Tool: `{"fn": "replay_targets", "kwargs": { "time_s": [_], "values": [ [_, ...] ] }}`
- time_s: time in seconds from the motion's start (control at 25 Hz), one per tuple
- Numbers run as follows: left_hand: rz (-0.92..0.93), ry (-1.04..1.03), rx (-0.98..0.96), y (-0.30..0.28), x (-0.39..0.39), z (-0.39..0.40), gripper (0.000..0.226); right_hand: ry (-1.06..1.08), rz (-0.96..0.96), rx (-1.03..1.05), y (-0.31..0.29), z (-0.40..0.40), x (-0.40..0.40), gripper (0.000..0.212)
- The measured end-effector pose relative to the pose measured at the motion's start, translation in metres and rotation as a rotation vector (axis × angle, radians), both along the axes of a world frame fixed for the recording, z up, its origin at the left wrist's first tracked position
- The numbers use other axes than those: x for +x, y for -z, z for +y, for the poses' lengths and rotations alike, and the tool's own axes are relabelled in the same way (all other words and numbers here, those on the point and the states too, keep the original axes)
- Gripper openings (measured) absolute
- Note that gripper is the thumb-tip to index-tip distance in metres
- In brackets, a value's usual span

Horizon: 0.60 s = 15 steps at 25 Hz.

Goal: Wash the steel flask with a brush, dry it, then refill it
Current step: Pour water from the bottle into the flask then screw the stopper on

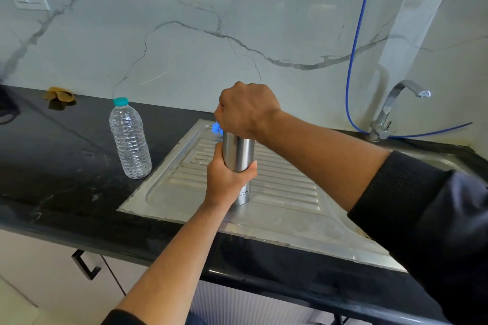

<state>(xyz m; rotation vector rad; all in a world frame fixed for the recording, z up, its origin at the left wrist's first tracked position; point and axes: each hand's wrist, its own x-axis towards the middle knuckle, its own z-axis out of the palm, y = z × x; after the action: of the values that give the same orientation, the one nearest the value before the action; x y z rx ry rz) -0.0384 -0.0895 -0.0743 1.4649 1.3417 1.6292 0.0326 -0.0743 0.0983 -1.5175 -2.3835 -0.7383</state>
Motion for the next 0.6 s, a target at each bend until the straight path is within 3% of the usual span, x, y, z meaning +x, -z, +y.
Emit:
{"fn": "replay_targets", "kwargs": {
  "time_s": [0.2, 0.28, 0.36, 0.48, 0.6],
  "values": [
    [0.023, 0.012, 0.002, -0.002, -0.001, -0.003, 0.063, 0.001, -0.02, 0.018, 0.003, -0.003, 0.002, 0.034],
    [0.043, 0.03, -0.016, -0.004, -0.003, -0.006, 0.062, -0.041, 0.026, -0.086, -0.001, -0.003, 0.007, 0.038],
    [0.091, 0.068, -0.041, -0.009, -0.008, -0.008, 0.062, -0.108, 0.198, -0.263, -0.005, -0.004, 0.022, 0.047],
    [0.183, 0.132, -0.111, -0.013, -0.022, -0.008, 0.067, -0.222, 0.676, -0.525, 0.011, -0.016, 0.048, 0.067],
    [0.252, 0.143, -0.143, -0.01, -0.032, -0.012, 0.068, -0.229, 0.882, -0.586, 0.057, -0.028, 0.058, 0.08]
  ]
}}
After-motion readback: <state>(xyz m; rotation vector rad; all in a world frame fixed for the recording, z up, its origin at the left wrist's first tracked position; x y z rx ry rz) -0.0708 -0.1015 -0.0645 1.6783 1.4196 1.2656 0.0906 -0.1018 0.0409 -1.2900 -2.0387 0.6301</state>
